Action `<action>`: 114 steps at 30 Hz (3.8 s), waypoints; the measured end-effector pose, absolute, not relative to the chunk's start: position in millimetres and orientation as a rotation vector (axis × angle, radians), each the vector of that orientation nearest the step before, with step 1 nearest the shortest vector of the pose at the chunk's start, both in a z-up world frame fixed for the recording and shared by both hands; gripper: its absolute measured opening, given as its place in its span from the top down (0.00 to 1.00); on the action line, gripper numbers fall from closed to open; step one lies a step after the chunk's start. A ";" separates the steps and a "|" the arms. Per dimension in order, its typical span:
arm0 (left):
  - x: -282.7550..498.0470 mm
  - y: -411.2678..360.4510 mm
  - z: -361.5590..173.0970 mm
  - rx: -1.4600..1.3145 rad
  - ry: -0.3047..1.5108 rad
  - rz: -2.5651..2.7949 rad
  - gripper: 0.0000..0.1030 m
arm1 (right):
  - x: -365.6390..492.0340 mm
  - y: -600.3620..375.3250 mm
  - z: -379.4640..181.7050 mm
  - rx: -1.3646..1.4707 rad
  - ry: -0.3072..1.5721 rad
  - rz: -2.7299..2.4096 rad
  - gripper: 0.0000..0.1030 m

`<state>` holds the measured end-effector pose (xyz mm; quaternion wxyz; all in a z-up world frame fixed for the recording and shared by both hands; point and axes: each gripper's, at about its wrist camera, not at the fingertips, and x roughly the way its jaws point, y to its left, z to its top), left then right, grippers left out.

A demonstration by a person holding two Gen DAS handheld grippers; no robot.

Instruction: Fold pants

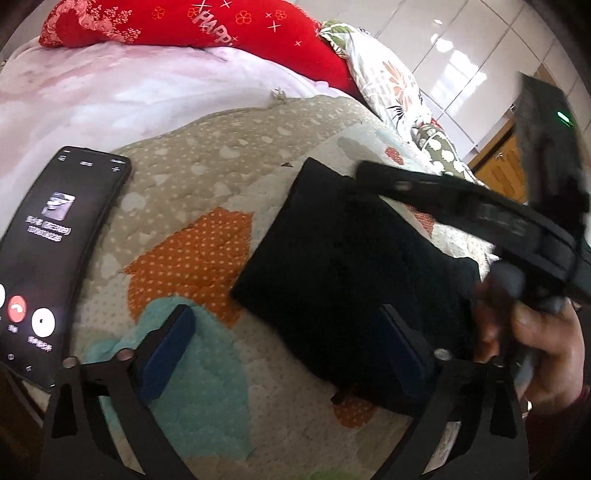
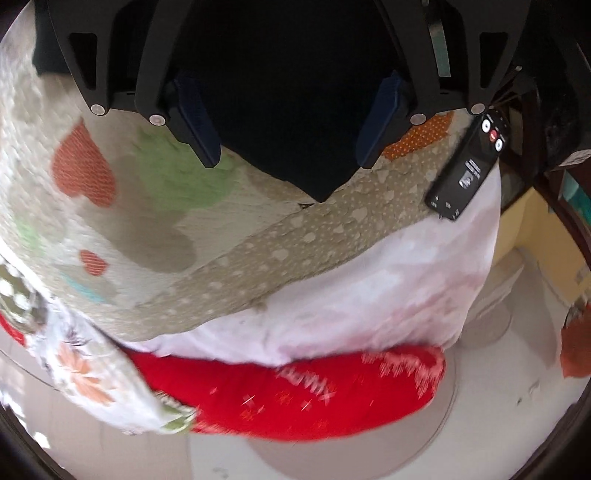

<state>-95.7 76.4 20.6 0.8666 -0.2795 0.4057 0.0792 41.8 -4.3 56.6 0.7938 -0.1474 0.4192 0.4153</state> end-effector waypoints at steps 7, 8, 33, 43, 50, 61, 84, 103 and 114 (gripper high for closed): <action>-90.5 79.6 18.6 -0.571 0.838 0.146 0.00 | 57.0 22.2 23.0 -0.376 0.957 0.930 0.24; -90.9 81.3 18.5 -0.580 0.828 0.139 0.00 | 58.2 22.3 20.4 -0.359 0.972 0.939 0.25; -91.9 -107.0 109.8 -0.181 0.629 -0.418 0.59 | 0.5 -294.1 125.1 0.229 0.643 0.525 0.79; -95.8 -83.2 112.8 -0.201 0.654 -0.563 0.23 | -41.8 -351.5 104.6 0.378 0.700 0.390 0.27; -88.0 -60.9 105.0 -0.218 0.614 -0.499 0.18 | -49.5 -341.3 84.1 0.407 0.815 0.378 0.19; -80.2 -38.7 74.1 -0.292 0.695 -0.392 0.18 | -51.6 -305.4 58.7 0.223 0.859 0.358 0.79; -78.3 -56.1 67.4 -0.260 0.715 -0.408 0.18 | -32.9 -312.6 113.5 0.020 0.745 0.281 0.58; -73.2 -80.8 44.4 -0.231 0.822 -0.401 0.18 | 76.7 -182.5 63.7 -0.359 0.934 0.542 1.00; -71.2 -81.6 43.1 -0.236 0.833 -0.401 0.18 | 75.9 -201.3 81.8 -0.246 0.951 0.621 0.44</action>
